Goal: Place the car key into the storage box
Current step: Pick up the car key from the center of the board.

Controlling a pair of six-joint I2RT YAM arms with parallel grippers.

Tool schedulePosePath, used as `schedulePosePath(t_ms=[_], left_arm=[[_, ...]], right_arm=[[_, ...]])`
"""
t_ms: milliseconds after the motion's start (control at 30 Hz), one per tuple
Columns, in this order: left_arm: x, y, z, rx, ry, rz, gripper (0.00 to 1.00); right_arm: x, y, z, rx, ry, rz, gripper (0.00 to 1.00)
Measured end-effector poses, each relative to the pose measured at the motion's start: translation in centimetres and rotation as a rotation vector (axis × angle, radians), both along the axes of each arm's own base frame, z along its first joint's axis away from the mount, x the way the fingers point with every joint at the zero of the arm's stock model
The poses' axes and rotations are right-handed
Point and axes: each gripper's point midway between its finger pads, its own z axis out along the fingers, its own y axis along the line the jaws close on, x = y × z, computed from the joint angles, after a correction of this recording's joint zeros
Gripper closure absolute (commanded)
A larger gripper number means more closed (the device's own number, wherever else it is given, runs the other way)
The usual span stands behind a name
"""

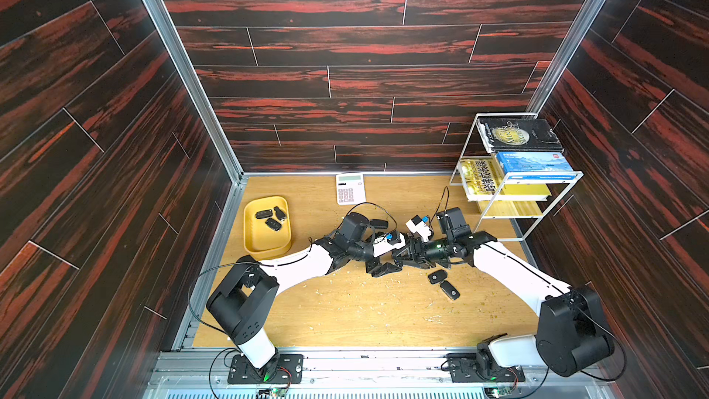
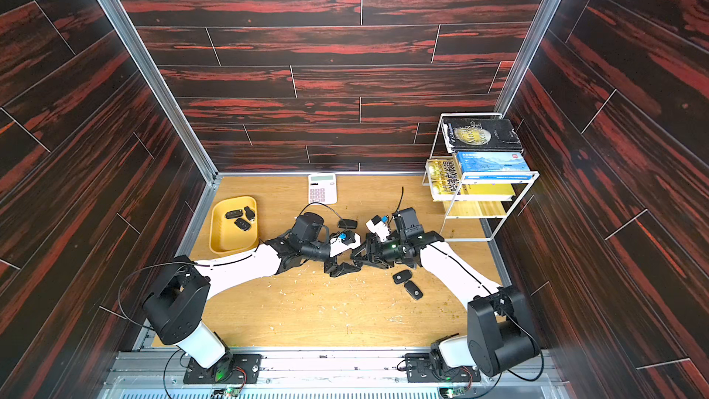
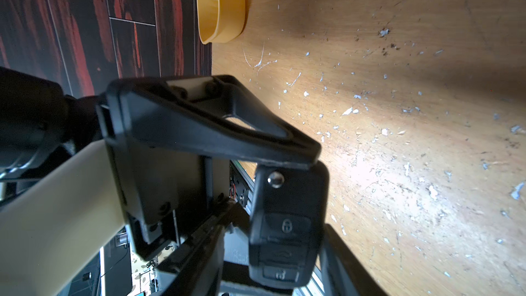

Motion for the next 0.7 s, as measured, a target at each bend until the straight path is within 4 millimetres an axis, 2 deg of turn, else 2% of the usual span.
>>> schedulePosePath(t_ms=[100,333,500,700], left_arm=[[0.1,0.1,-0.1,0.005,0.002,0.010,0.78],[0.1,1.0,-0.5,0.017,0.021,0.042,0.78],[0.1,2.9,-0.7,0.018,0.048,0.089,0.78],[2.1,5.8,0.5,0.012,0.049,0.223,0.84]], right_arm=[[0.1,0.0,0.0,-0.002,-0.002,-0.002,0.40],[0.7,0.2,0.2,-0.004,-0.015,-0.007,0.39],[1.9,0.3,-0.3,-0.015,-0.021,-0.020,0.39],[4.2,0.5,-0.5,-0.029,-0.038,-0.052,0.39]])
